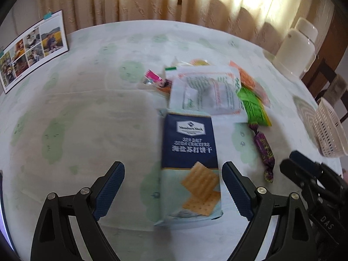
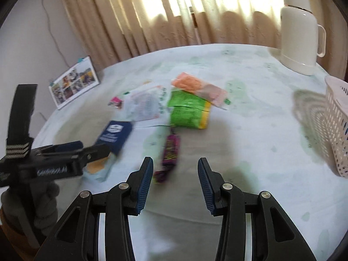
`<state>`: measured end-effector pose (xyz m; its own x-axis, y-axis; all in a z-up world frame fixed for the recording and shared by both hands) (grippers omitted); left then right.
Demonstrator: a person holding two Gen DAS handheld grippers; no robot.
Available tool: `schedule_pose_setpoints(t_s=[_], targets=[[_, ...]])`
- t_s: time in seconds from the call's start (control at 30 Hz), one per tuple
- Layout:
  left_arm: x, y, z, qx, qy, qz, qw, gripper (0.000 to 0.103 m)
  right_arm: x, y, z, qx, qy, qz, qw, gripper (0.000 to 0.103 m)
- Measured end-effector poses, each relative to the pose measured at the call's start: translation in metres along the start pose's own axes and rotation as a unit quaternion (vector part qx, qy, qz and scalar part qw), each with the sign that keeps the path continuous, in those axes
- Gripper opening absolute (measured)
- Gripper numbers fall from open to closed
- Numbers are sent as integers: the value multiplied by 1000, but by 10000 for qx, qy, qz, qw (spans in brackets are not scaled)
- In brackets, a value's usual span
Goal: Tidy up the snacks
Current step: 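Grasp the soda crackers box with the left gripper while the right gripper approaches the candy, then lift the purple candy bar with the right gripper while the left gripper holds the crackers box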
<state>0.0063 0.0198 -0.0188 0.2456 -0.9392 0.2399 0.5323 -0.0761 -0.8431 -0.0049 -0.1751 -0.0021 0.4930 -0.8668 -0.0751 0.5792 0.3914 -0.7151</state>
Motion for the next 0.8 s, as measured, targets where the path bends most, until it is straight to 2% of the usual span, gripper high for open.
schedule_pose_setpoints(t_s=[0.1, 0.2, 0.3, 0.37, 0.53, 0.67, 0.8], targets=[[3, 6, -1, -9, 68, 123, 9999, 89, 1, 9, 6, -117, -108, -73, 9998, 43], [5, 9, -1, 76, 165, 268, 9995, 85, -3, 16, 9, -207, -288, -102, 9993, 41], [6, 7, -3, 179, 277, 346, 9989, 68, -11, 26, 12, -325, -479, -146, 9982, 38], [7, 5, -2, 222, 340, 303, 9987, 48, -13, 32, 13, -381, -542, -172, 9977, 38], [4, 2, -1, 267, 338, 158, 9989, 45, -14, 42, 18, -497, -658, -369, 9959, 31], [4, -6, 1, 412, 308, 39, 9987, 45, -13, 44, 19, -501, -749, -578, 9943, 18], [6, -17, 4, 609, 289, -125, 9976, 45, -8, 39, 20, -404, -609, -613, 9954, 17]])
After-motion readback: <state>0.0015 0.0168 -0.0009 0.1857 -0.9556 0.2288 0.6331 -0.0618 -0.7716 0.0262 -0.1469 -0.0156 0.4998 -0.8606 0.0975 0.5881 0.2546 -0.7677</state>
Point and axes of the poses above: each gripper's, at about its wrist camera, not at the fingertips, and y roughly the way its jaws point, x to its right, z to its top, the point moved 4 cm from there along y, roughly the way its jaws point, and after that the axes turned 13 degrees about -y, right-handed, at the moved point
